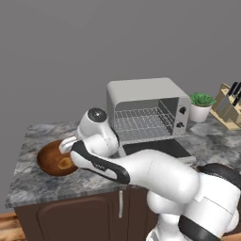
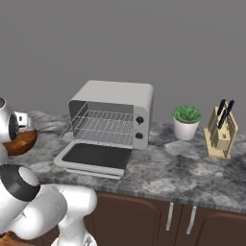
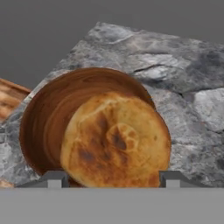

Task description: Pick up the heated bread from the toaster oven and place it in the bowl. Then move the bread bowl to the dining counter.

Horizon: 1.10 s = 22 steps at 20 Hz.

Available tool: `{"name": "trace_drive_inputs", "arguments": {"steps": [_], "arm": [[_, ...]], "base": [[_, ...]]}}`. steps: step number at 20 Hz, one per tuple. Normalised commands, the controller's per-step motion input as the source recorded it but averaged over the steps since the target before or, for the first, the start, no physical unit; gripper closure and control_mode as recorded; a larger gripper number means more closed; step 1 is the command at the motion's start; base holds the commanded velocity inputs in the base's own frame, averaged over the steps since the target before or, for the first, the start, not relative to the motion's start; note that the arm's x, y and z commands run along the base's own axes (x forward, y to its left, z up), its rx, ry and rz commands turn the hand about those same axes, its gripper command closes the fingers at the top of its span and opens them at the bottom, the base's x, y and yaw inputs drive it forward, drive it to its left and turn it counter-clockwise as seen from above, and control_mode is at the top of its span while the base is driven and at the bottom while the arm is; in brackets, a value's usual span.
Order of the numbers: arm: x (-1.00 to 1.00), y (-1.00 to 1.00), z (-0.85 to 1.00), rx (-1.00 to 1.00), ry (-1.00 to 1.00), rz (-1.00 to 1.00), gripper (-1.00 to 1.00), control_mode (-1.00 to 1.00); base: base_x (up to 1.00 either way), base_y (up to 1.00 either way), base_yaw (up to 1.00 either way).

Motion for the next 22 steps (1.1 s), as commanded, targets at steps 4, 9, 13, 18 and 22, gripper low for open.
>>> {"name": "trace_drive_inputs", "arguments": {"steps": [4,9,13,18,22], "arm": [[0.34,0.55,-0.46,-0.04,0.08,0.00,1.00,-1.00],[0.42,0.34,-0.19,-0.02,0.04,-0.01,-1.00,-1.00],[0.29,0.21,-0.02,0.00,0.00,-0.07,-1.00,-1.00],[-0.02,0.15,0.00,0.00,0.01,0.00,-1.00,-1.00],[-0.57,0.00,0.00,0.02,0.03,-0.04,-1.00,-1.00]], "base": [[0.00,0.00,0.00],[0.00,0.00,0.00],[0.00,0.00,0.00],[0.00,0.00,0.00],[0.00,0.00,0.00]]}}
